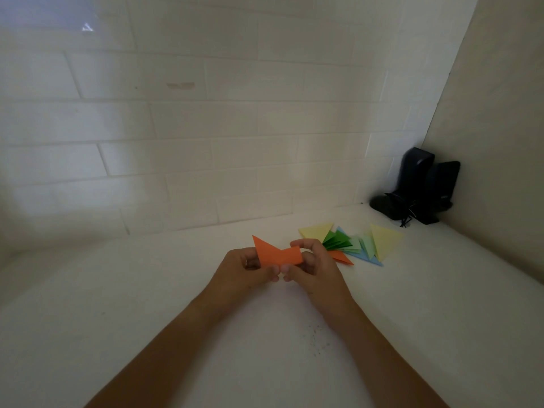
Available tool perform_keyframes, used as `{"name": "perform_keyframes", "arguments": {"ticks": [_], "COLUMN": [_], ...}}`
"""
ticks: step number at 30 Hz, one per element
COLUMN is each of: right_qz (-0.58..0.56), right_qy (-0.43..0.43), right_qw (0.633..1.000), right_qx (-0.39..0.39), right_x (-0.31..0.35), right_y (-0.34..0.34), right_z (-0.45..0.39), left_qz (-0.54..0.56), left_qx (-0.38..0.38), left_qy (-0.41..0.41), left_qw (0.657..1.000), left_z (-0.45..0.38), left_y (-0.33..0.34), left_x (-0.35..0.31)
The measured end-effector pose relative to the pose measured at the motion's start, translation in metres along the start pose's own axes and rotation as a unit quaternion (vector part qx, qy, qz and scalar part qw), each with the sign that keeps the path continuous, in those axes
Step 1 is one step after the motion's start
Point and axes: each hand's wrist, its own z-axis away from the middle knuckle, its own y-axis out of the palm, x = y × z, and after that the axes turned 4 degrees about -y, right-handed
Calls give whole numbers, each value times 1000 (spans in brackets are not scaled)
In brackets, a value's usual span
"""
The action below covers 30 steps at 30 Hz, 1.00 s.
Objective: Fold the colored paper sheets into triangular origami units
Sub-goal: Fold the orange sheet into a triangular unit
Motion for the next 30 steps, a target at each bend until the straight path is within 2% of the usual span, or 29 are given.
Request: {"name": "perform_keyframes", "arguments": {"ticks": [6,14,20,30], "right_qz": [3,-15,6,38], "right_qy": [-1,-1,-23,-26], "right_qw": [1000,1000,1000,998], "right_qx": [-25,-22,-17,-34], "right_x": [3,1,1,-4], "right_y": [3,4,2,3], "right_z": [1,-1,0,-2], "left_qz": [25,16,59,11], "left_qx": [-42,-41,-31,-40], "left_qy": [-24,-22,-67,-50], "left_qw": [999,999,996,998], "left_z": [-3,-5,-6,-8], "left_y": [-2,-1,-1,-2], "left_x": [2,5,4,6]}}
